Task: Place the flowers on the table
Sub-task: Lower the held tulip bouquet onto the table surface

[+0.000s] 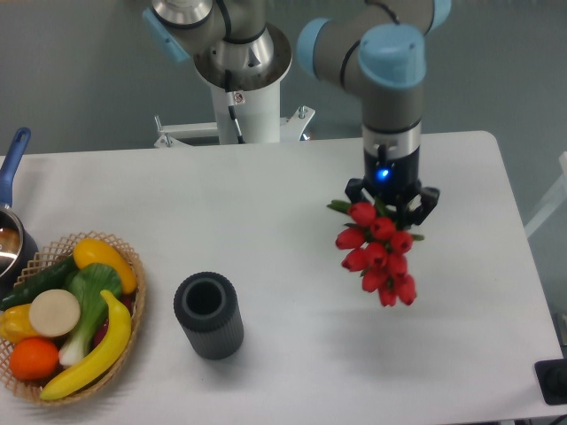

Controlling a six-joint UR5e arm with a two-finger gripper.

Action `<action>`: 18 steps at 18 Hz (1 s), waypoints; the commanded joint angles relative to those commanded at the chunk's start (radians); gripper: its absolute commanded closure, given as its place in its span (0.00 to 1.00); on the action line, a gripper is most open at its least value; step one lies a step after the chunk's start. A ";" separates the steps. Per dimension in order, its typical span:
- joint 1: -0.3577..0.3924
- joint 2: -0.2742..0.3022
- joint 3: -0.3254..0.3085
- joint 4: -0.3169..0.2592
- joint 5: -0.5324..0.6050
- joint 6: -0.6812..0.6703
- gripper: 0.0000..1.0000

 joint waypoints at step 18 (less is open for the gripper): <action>-0.082 -0.170 0.017 0.008 0.135 -0.064 0.62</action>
